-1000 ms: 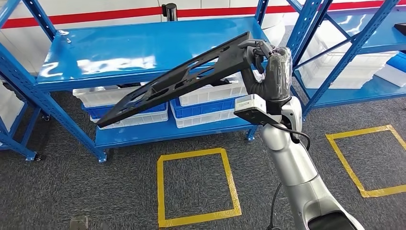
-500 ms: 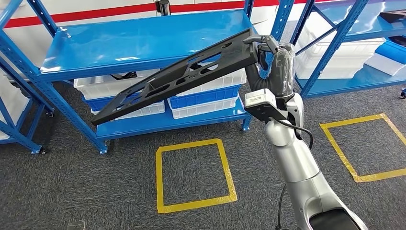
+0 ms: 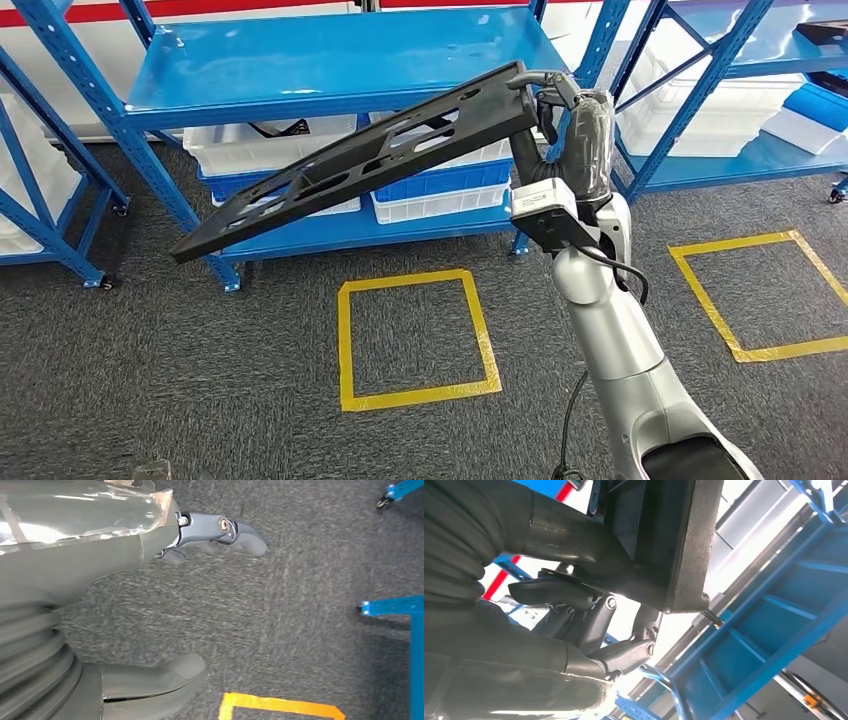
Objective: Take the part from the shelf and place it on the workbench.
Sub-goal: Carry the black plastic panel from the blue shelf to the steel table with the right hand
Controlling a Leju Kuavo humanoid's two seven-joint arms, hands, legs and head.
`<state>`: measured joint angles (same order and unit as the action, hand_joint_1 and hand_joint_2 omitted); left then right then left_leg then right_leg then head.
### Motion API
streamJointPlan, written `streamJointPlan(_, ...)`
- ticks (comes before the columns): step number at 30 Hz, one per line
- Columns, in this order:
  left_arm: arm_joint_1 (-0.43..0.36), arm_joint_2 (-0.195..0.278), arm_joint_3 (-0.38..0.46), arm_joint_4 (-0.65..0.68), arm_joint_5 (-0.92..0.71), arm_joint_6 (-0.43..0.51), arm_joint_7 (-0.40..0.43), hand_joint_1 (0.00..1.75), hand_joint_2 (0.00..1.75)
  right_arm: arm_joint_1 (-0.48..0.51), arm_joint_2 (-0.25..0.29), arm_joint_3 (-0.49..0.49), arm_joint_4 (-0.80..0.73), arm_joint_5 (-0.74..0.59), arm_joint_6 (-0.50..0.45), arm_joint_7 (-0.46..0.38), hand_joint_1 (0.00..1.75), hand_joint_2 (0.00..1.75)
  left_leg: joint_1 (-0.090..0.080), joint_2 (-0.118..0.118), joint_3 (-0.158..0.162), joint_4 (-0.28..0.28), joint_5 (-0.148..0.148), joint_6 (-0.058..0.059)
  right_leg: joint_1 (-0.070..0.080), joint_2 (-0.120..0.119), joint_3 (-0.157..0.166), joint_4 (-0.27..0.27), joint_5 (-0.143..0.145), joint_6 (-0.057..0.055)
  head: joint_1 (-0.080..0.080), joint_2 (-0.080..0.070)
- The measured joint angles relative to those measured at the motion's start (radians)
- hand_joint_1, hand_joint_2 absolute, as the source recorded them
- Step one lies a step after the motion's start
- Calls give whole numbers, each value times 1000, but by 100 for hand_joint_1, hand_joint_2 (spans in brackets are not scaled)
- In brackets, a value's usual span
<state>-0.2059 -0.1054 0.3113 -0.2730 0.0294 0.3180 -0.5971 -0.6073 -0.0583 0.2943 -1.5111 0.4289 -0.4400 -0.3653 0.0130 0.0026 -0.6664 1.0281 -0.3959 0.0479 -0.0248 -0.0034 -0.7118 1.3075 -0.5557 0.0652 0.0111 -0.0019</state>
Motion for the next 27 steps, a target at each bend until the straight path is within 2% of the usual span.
streamJointPlan(1, 0, -1, 0, 0, -2, 1, 1, 0, 175, 0, 1, -2, 1, 3, 4, 0, 175, 175, -1, 0, -16, 0, 13, -2, 1, 0, 33, -21, 19, 8, 0, 0)
streamJointPlan(2, 0, -1, 0, 0, -4, 1, 2, 0, 175, 0, 3, -3, 2, 5, 6, 1, 175, 175, -1, 0, -30, 1, 26, -5, 2, 0, 80, -72, 36, 12, 0, 0)
streamJointPlan(4, -1, -1, 0, 0, -8, 3, 4, 0, 175, 1, 8, -6, 3, 9, 11, 0, 175, 175, -3, -1, -50, 0, 50, -14, 12, 0, 189, -217, 27, 0, -1, 0)
streamJointPlan(5, -2, -1, 0, 0, -10, 3, 5, 0, 175, 1, 11, -9, 4, 11, 13, 0, 175, 175, -3, 0, -53, -3, 62, -20, 17, 0, 221, -271, 16, -8, -2, 0)
streamJointPlan(6, -2, -1, 0, 0, -11, 2, 6, 0, 175, 2, 13, -12, 5, 12, 14, -1, 175, 175, -3, 0, -54, -9, 75, -26, 24, 1, 235, -302, 8, -17, -2, 0)
streamJointPlan(7, -2, -1, 0, 0, -12, 1, 7, 0, 175, 4, 15, -16, 7, 11, 16, -1, 175, 175, -3, -1, -54, -17, 88, -33, 25, 1, 228, -308, 15, -24, -2, 0)
streamJointPlan(8, -2, 0, 0, 0, -14, 1, 7, 0, 175, 4, 15, -20, 11, 10, 18, -2, 175, 175, -2, -1, -58, -21, 90, -39, 17, 1, 221, -311, 27, -31, -2, 0)
streamJointPlan(9, -2, 1, 0, 0, -15, 0, 8, 0, 175, 4, 16, -23, 14, 8, 20, -3, 175, 175, 0, -2, -65, -15, 73, -45, 10, 1, 215, -312, 40, -41, -3, 0)
streamJointPlan(10, -1, 1, 0, 0, -16, 0, 8, 0, 175, 5, 17, -25, 18, 5, 23, -4, 175, 175, 1, -3, -76, 10, 36, -50, 2, -1, 206, -315, 54, -52, -5, 0)
streamJointPlan(11, -1, 2, 0, 0, -17, 0, 9, 0, 175, 5, 18, -27, 22, 4, 24, -6, 175, 175, 4, -4, -90, 58, -18, -55, -2, -2, 195, -315, 68, -60, -6, 0)
streamJointPlan(12, -1, 2, 0, 0, -18, -1, 9, 0, 175, 6, 18, -27, 25, 2, 26, -7, 175, 175, 5, -4, -105, 124, -71, -60, 0, -2, 180, -315, 81, -65, -7, 0)
streamJointPlan(13, -1, 2, 0, 0, -19, -1, 9, 0, 175, 7, 18, -28, 29, 2, 27, -9, 175, 175, 7, -5, -118, 192, -109, -66, 1, -3, 166, -314, 92, -67, -7, 0)
streamJointPlan(14, -1, 2, -1, 0, -20, -1, 9, 0, 175, 10, 18, -29, 33, 2, 27, -10, 175, 175, 10, -6, -122, 247, -123, -71, 1, -3, 151, -313, 103, -66, -7, 0)
streamJointPlan(15, -1, 2, -1, 0, -20, 0, 9, 0, 175, 13, 18, -30, 36, 2, 28, -11, 175, 175, 13, -5, -113, 271, -115, -76, 1, -3, 137, -311, 113, -63, -7, 0)
streamJointPlan(16, -2, 2, -1, 0, -20, 0, 9, 0, 175, 16, 18, -31, 39, 2, 28, -12, 175, 175, 17, -5, -86, 259, -93, -80, -1, -3, 122, -308, 122, -58, -7, 0)
streamJointPlan(17, -2, 2, -1, 0, -21, 0, 9, 0, 175, 17, 18, -33, 41, 2, 28, -12, 175, 175, 21, -5, -42, 214, -71, -84, -4, -2, 108, -302, 129, -52, -8, 0)
streamJointPlan(18, -3, 2, -1, 0, -21, 0, 9, 0, 175, 18, 18, -35, 42, 2, 28, -12, 175, 175, 23, -6, 10, 152, -66, -86, -4, -2, 95, -295, 134, -46, -8, 0)
streamJointPlan(19, -5, 2, -1, 0, -21, 0, 9, 0, 175, 18, 18, -37, 43, 2, 29, -13, 175, 175, 23, -8, 54, 90, -71, -84, -4, -3, 83, -288, 138, -39, -7, 0)
streamJointPlan(20, -5, 2, -1, 0, -21, 0, 9, 0, 175, 18, 18, -39, 43, 1, 30, -14, 175, 175, 20, -10, 82, 46, -82, -81, -3, -3, 75, -283, 143, -31, -6, 0)
streamJointPlan(22, -5, 2, -1, 0, -20, 0, 7, 0, 175, 18, 18, -42, 46, 0, 35, -15, 175, 175, 11, -12, 90, 16, -90, -65, 0, -4, 68, -282, 157, -11, -3, 0)
streamJointPlan(23, -5, 1, -1, 0, -19, 0, 6, 0, 175, 18, 17, -43, 48, -2, 38, -16, 175, 175, 10, -10, 87, 12, -82, -53, 1, -4, 64, -282, 160, -2, -3, 0)
streamJointPlan(24, -4, -1, -1, 0, -18, 0, 4, 0, 175, 17, 16, -45, 50, -4, 41, -16, 175, 175, 9, -8, 83, 6, -72, -40, 2, -4, 57, -275, 152, 2, -3, 0)
streamJointPlan(25, -4, -2, 0, 0, -15, 0, 1, 0, 175, 15, 14, -46, 53, -6, 45, -16, 175, 175, 9, -4, 78, -1, -61, -25, 2, -3, 44, -248, 129, 0, -2, 0)
streamJointPlan(26, -4, -2, 0, 0, -13, -1, 0, 0, 175, 12, 13, -46, 56, -9, 48, -16, 175, 175, 10, -1, 70, -6, -50, -13, 2, -2, 26, -204, 94, -6, -1, 0)
streamJointPlan(27, -3, -2, 0, 0, -10, 0, -1, 0, 175, 9, 12, -46, 60, -12, 51, -16, 175, 175, 9, 0, 59, -7, -40, -6, 2, -2, 6, -141, 52, -12, 0, 0)
